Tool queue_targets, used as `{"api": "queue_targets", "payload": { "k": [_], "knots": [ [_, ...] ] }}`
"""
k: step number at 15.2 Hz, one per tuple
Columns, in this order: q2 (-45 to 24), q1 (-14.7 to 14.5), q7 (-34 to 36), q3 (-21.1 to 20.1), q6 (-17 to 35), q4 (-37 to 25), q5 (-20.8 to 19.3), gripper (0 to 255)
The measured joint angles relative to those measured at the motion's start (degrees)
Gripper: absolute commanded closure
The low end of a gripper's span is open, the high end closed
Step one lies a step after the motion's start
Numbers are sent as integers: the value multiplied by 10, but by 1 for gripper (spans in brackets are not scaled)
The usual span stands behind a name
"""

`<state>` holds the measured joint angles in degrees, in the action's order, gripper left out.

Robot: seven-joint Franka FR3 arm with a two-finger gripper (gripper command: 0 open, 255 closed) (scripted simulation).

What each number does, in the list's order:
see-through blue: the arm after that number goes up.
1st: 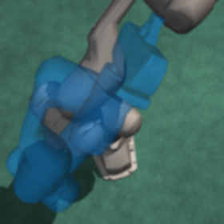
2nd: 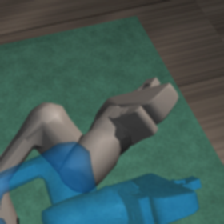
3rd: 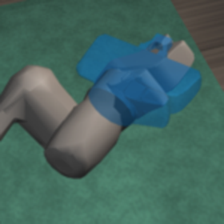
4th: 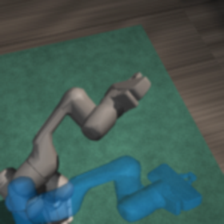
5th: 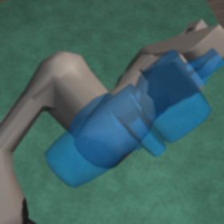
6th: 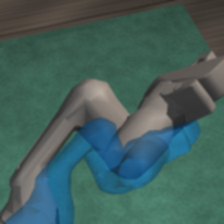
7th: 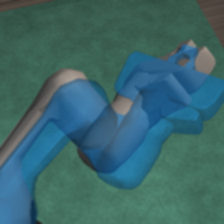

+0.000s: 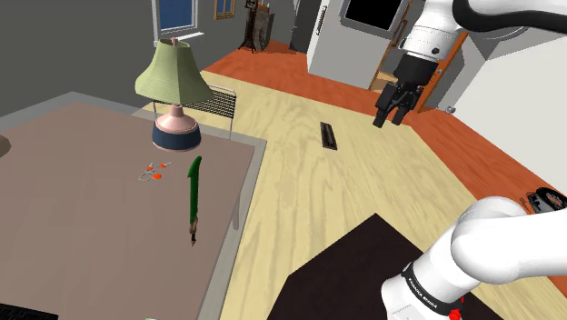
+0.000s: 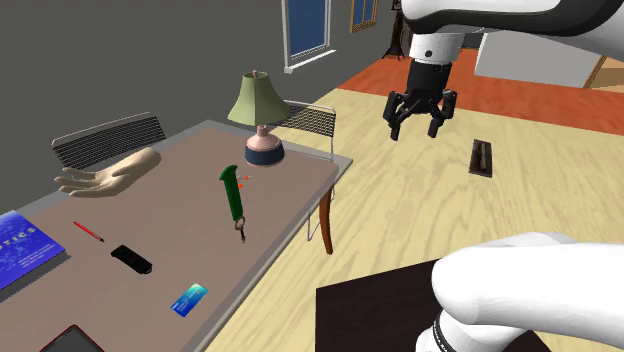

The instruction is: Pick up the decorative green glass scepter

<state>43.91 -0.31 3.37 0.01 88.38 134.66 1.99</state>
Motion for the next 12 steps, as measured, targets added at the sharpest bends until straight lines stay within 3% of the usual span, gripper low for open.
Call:
{"api": "queue_targets", "payload": {
  "k": [4,12],
  "knots": [
    [12,-8,26,-25,31,27,16,0],
    [21,-43,126,-129,172,118,75,0]
  ]
}}
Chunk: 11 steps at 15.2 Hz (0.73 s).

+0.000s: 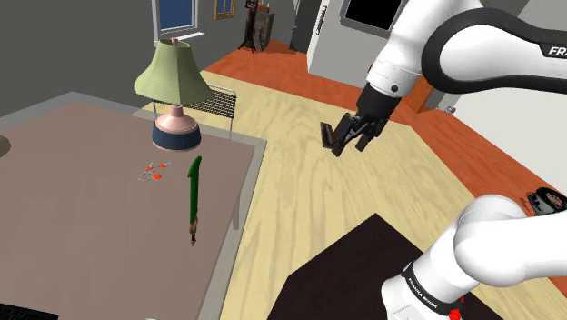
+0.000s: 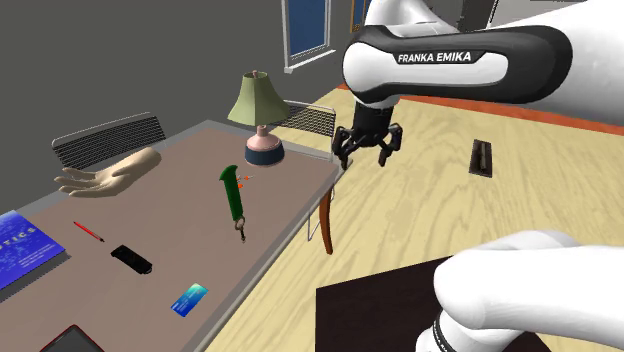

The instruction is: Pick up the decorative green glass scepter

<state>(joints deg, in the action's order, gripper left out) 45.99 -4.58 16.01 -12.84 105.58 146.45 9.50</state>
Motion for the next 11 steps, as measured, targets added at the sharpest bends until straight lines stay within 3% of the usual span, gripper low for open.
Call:
{"api": "queue_targets", "payload": {
  "k": [6,11],
  "knots": [
    [-53,-16,82,-94,127,28,31,0],
    [-122,-9,162,-182,229,24,32,0]
  ]
}}
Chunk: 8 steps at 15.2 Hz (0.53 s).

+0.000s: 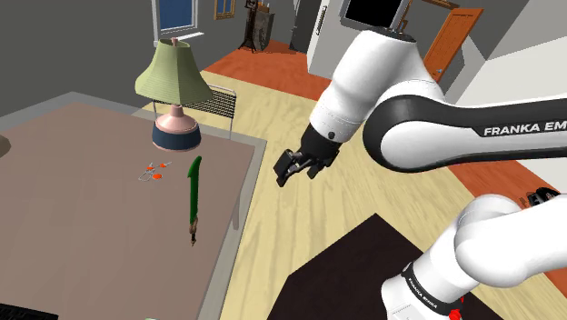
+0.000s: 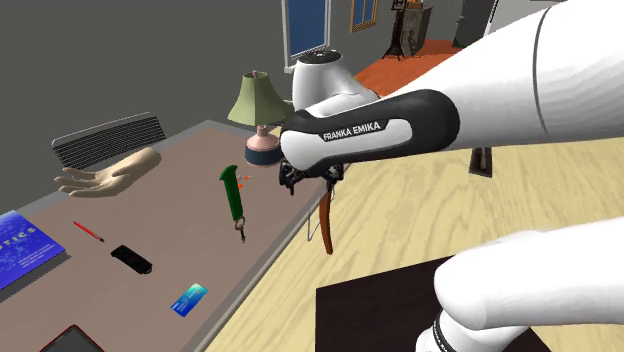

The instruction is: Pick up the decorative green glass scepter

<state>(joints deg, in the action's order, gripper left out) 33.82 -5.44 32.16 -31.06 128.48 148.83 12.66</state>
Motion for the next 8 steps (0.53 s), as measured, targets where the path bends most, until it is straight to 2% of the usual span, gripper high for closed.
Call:
{"api": "queue_targets", "payload": {
  "k": [2,5,8],
  "knots": [
    [-36,12,40,-43,45,-6,-11,0],
    [-91,46,104,-107,96,-29,-48,0],
    [-162,109,191,-192,145,-62,-121,0]
  ]
}}
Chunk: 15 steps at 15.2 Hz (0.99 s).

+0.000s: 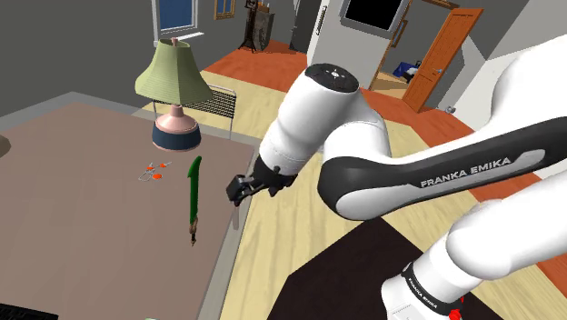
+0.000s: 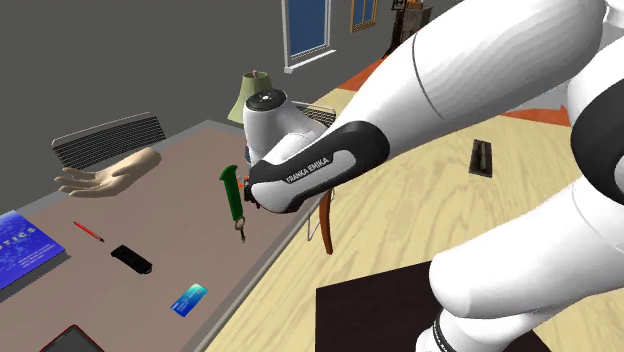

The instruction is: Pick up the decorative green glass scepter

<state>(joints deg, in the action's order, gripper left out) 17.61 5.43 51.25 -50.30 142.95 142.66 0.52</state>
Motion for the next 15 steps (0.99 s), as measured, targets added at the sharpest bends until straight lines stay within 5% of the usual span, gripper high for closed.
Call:
{"api": "queue_targets", "payload": {
  "k": [3,4,5,6,9,12,15],
  "knots": [
    [-80,89,124,-106,22,-42,-126,0],
    [-132,131,187,-154,16,-65,-199,0],
    [-183,142,258,-175,-1,-85,-288,0],
    [-244,133,329,-179,-26,-110,-377,0],
    [-356,26,452,-99,-74,-175,-541,0],
    [-418,-47,509,-50,-104,-223,-615,0],
    [-446,-72,533,-27,-108,-236,-648,0]
  ]
}}
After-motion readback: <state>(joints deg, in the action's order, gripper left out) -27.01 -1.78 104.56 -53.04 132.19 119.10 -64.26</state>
